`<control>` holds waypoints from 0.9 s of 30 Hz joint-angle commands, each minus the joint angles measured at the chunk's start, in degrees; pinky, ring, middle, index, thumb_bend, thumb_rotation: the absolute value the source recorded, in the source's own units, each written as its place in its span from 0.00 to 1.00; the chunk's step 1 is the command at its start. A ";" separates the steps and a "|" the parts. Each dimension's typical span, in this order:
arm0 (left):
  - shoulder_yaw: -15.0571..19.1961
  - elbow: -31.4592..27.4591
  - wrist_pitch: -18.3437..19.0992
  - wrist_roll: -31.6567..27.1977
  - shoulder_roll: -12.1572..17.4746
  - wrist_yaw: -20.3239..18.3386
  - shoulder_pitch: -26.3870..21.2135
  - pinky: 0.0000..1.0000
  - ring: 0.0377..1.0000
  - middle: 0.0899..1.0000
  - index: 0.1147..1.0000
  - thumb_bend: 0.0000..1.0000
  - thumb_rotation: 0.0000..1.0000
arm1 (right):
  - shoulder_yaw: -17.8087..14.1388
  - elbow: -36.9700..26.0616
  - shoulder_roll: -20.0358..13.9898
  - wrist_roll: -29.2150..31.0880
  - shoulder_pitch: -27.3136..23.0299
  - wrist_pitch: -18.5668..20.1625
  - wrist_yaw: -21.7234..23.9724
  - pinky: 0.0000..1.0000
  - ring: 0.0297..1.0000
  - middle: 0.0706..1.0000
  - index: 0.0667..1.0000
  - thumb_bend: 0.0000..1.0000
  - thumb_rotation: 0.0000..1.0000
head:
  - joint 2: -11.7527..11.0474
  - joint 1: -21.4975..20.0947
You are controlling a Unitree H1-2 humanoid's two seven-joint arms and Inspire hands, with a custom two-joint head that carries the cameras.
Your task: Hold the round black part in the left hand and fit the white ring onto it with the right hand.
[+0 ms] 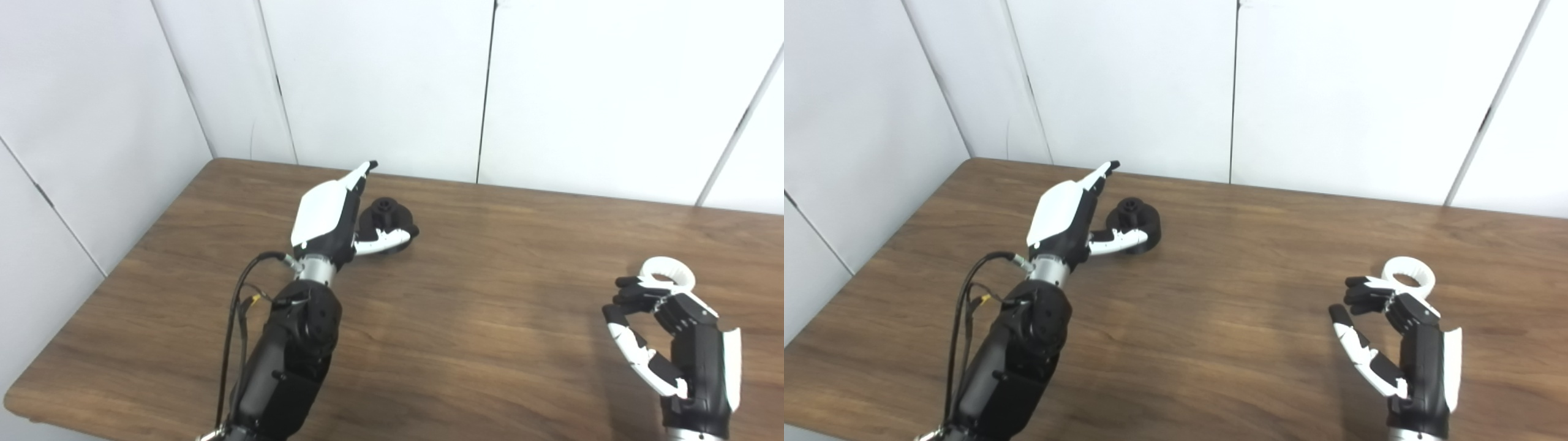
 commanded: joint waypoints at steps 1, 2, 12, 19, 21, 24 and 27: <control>0.08 1.25 1.07 1.13 1.48 0.16 -3.67 0.79 0.91 0.92 0.90 0.86 0.52 | -0.78 -0.23 -0.71 -0.14 0.47 -0.65 0.14 0.45 0.51 0.58 0.46 0.50 0.15 | 0.06 0.00; 0.14 1.77 1.21 1.04 1.53 0.05 -4.05 0.80 0.92 0.92 0.90 0.86 0.52 | -0.83 -0.23 -0.74 -0.25 0.47 -0.71 0.15 0.45 0.51 0.58 0.46 0.50 0.15 | 0.06 0.00; -1.23 8.69 1.70 1.51 3.14 -0.10 -7.37 0.77 0.92 0.92 0.88 0.92 0.54 | -1.20 0.19 -0.77 0.07 0.37 -0.87 0.51 0.45 0.52 0.58 0.46 0.50 0.15 | 0.14 0.01; -1.55 12.52 2.39 1.26 3.74 0.18 -8.15 0.82 0.94 0.93 0.88 0.94 0.53 | -1.37 -0.12 -0.75 0.00 0.55 -0.68 0.57 0.44 0.51 0.58 0.46 0.50 0.15 | 0.23 -0.07; -1.59 13.70 2.33 1.20 3.93 0.60 -8.26 0.81 0.94 0.93 0.88 0.94 0.53 | -1.37 -0.22 -0.71 0.15 0.67 -0.60 0.65 0.45 0.51 0.58 0.46 0.50 0.15 | 0.23 -0.07; -1.58 15.35 2.45 1.66 4.13 0.32 -8.50 0.83 0.95 0.94 0.88 0.96 0.55 | -1.41 -0.09 -0.79 0.05 0.68 -1.00 0.66 0.45 0.51 0.58 0.46 0.50 0.15 | 0.28 -0.08; -1.63 16.91 2.48 2.09 4.31 -0.06 -8.87 0.84 0.95 0.94 0.89 0.97 0.56 | -1.49 -0.19 -0.74 0.03 0.72 -0.94 0.66 0.45 0.51 0.58 0.46 0.50 0.15 | 0.35 -0.15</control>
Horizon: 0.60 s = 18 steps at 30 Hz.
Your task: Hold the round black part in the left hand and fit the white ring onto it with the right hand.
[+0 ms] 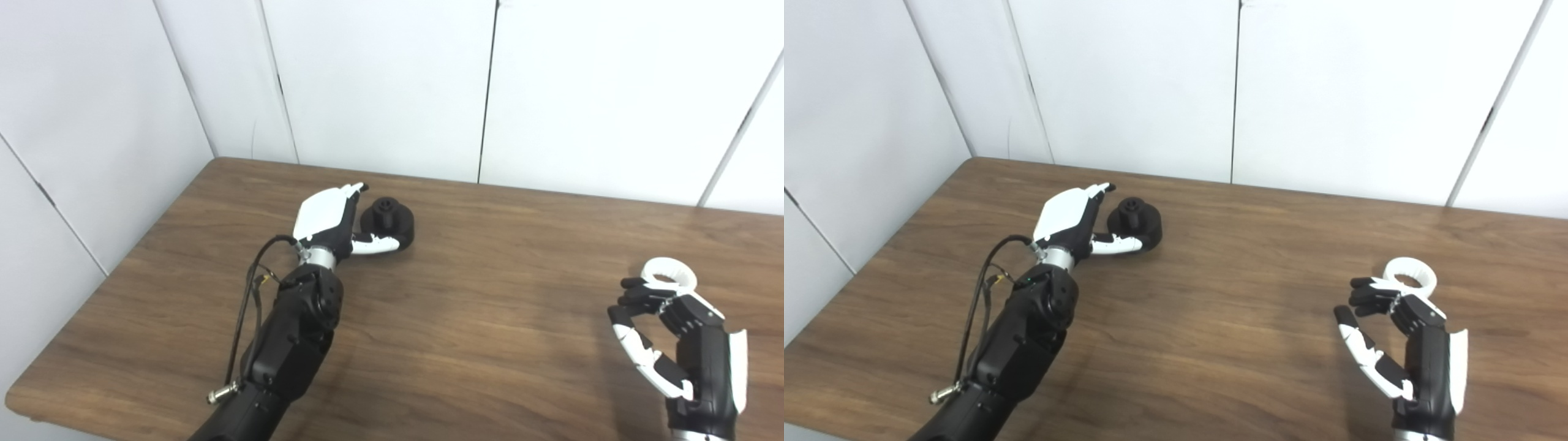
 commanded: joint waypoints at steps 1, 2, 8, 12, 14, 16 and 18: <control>0.04 0.35 0.19 1.29 1.59 0.79 -3.34 0.84 0.95 0.95 0.89 0.98 0.57 | -0.67 -0.02 -0.60 -0.18 0.67 -0.93 -0.06 0.45 0.51 0.58 0.46 0.50 0.15 | 0.08 0.03; -0.08 0.85 0.18 1.29 1.75 0.63 -3.48 0.84 0.96 0.95 0.89 0.98 0.57 | -0.70 -0.05 -0.59 -0.24 0.67 -0.90 -0.07 0.45 0.51 0.58 0.46 0.50 0.15 | 0.07 0.06; -0.66 3.49 0.19 1.11 2.20 0.29 -4.24 0.87 0.98 0.96 0.89 1.00 0.58 | -0.76 -0.13 -0.55 0.51 0.74 -0.88 0.22 0.45 0.52 0.58 0.46 0.50 0.15 | -0.02 -0.09; -0.80 4.99 0.14 0.45 2.32 0.58 -4.64 0.88 0.99 0.97 0.89 1.00 0.58 | -0.83 -0.20 -0.64 0.30 0.83 -0.95 0.25 0.45 0.52 0.57 0.46 0.50 0.15 | 0.05 -0.20; -1.16 6.05 0.09 0.00 2.48 0.86 -4.91 0.88 0.99 0.97 0.88 1.00 0.58 | -0.85 -0.38 -0.70 0.09 0.93 -0.90 0.26 0.45 0.52 0.58 0.46 0.50 0.15 | 0.15 -0.24; -1.62 7.02 0.04 -0.18 2.68 0.90 -5.16 0.87 0.98 0.96 0.88 1.00 0.58 | -0.90 -0.55 -0.67 -0.11 1.03 -0.75 0.20 0.45 0.52 0.58 0.46 0.50 0.15 | 0.16 -0.23; -1.96 7.79 -0.12 -0.47 2.78 1.16 -5.34 0.86 0.98 0.96 0.88 1.00 0.59 | -0.91 -0.51 -0.66 0.19 1.02 -0.86 0.27 0.46 0.52 0.58 0.46 0.50 0.15 | 0.19 -0.27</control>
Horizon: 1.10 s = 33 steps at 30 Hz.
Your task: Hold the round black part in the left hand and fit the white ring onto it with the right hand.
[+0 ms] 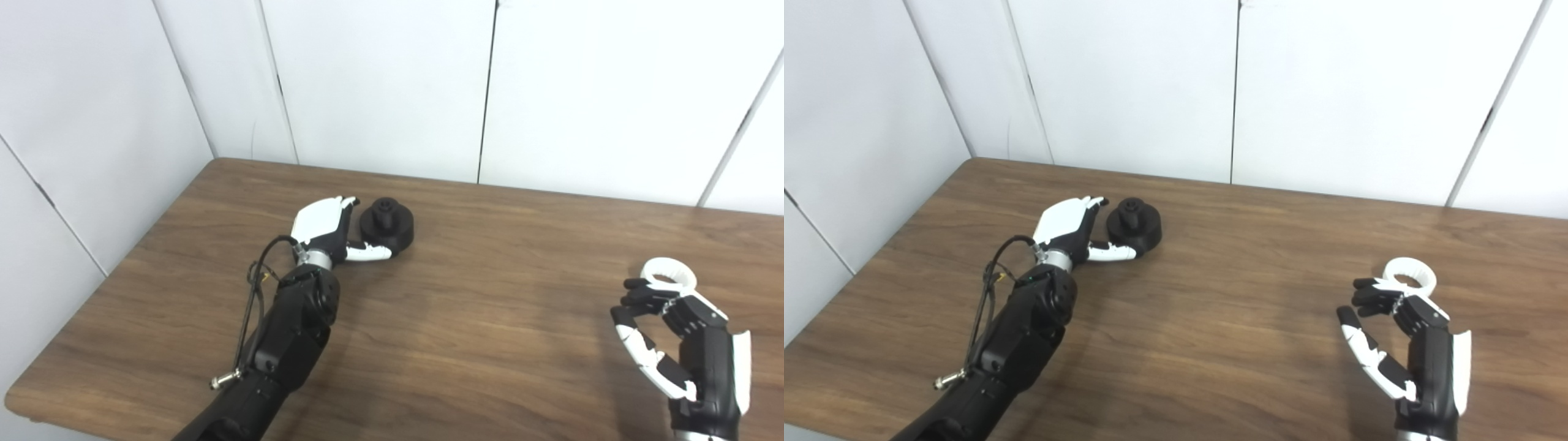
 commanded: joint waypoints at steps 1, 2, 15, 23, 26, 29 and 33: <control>-0.15 0.28 -0.21 -0.15 1.58 1.09 -3.36 0.85 0.98 0.96 0.88 1.00 0.59 | -0.50 -0.23 -0.60 0.22 0.85 -0.86 0.17 0.46 0.53 0.58 0.46 0.50 0.15 | 0.04 0.03; -0.33 0.77 -0.33 -0.24 1.56 1.39 -3.45 0.85 0.97 0.96 0.88 1.00 0.59 | -0.50 -0.24 -0.58 0.28 0.84 -0.86 0.19 0.46 0.53 0.58 0.46 0.50 0.15 | 0.04 0.03; -1.36 3.22 -0.74 -3.49 1.11 1.80 -4.01 0.87 0.98 0.97 0.88 1.00 0.60 | -0.51 -0.56 -0.38 -0.91 0.84 -0.72 -0.10 0.45 0.52 0.58 0.46 0.50 0.15 | 0.22 -0.31; -1.85 4.36 -1.44 -4.73 0.56 2.64 -4.39 0.85 0.97 0.96 0.89 1.00 0.60 | -0.45 -0.92 -0.12 -0.51 0.89 -0.38 0.05 0.45 0.53 0.58 0.46 0.50 0.15 | 0.45 -0.37; -1.99 4.45 -1.94 -5.21 0.42 3.04 -4.48 0.84 0.97 0.96 0.89 1.00 0.60 | -0.37 -0.96 -0.09 -0.03 0.82 -0.24 0.27 0.45 0.53 0.58 0.46 0.50 0.15 | 0.48 -0.47; -2.45 4.78 -2.42 -5.68 0.51 3.56 -4.68 0.83 0.97 0.96 0.89 1.00 0.60 | -0.36 -1.05 0.05 -0.66 0.79 0.05 0.10 0.45 0.52 0.58 0.46 0.50 0.15 | 0.54 -0.65; -2.64 5.09 -3.17 -6.64 0.54 3.89 -4.90 0.83 0.97 0.95 0.88 1.00 0.59 | -0.29 -1.32 0.17 -0.73 0.84 0.24 0.13 0.45 0.53 0.58 0.46 0.50 0.15 | 0.64 -0.84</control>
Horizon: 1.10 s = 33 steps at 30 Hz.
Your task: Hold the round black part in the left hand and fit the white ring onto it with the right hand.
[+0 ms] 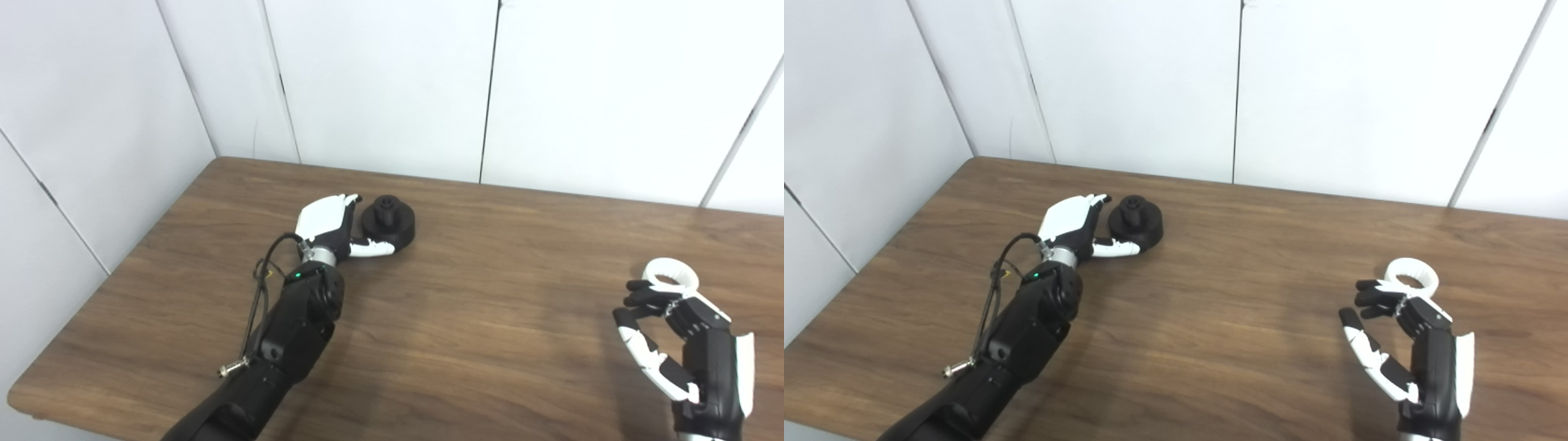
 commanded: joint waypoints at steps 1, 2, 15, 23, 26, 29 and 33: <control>-0.57 0.73 -2.60 -1.91 0.12 -0.41 -2.39 0.83 0.97 0.95 0.87 1.00 0.58 | -0.08 -1.01 0.16 0.13 0.55 -0.09 0.13 0.45 0.53 0.58 0.46 0.50 0.15 | 0.05 0.02; -0.61 0.77 -2.78 -2.12 0.10 -0.32 -2.41 0.82 0.97 0.95 0.87 1.00 0.58 | -0.08 -1.17 0.20 0.14 0.59 0.05 0.13 0.45 0.53 0.58 0.46 0.50 0.15 | 0.11 0.00; -1.09 2.07 -5.14 -4.68 -0.28 0.15 -2.78 0.81 0.95 0.94 0.78 0.93 0.49 | -0.09 -1.76 0.41 0.74 0.65 0.68 0.08 0.46 0.53 0.58 0.46 0.50 0.15 | 0.50 -0.47; -0.96 2.13 -6.76 -6.58 -0.05 -0.22 -2.43 0.81 0.95 0.94 0.76 0.94 0.47 | -0.09 -1.58 0.41 0.61 0.38 0.52 -0.02 0.46 0.53 0.58 0.46 0.50 0.15 | 0.56 -0.61; -1.14 2.03 -6.94 -6.99 0.12 -0.36 -2.32 0.81 0.95 0.94 0.77 0.94 0.47 | -0.06 -1.71 0.58 1.02 0.38 0.54 0.01 0.45 0.53 0.58 0.46 0.50 0.15 | 0.64 -0.73; -1.18 2.55 -7.31 -7.26 0.07 0.10 -2.37 0.81 0.94 0.94 0.78 0.94 0.45 | -0.08 -1.93 0.71 1.15 0.47 0.78 -0.03 0.45 0.53 0.58 0.46 0.50 0.14 | 0.64 -0.77; -0.80 3.00 -8.48 -8.27 -0.15 0.52 -2.32 0.81 0.95 0.94 0.76 0.92 0.40 | -0.07 -1.80 0.59 1.68 0.44 0.41 0.10 0.46 0.54 0.58 0.46 0.50 0.14 | 0.64 -0.77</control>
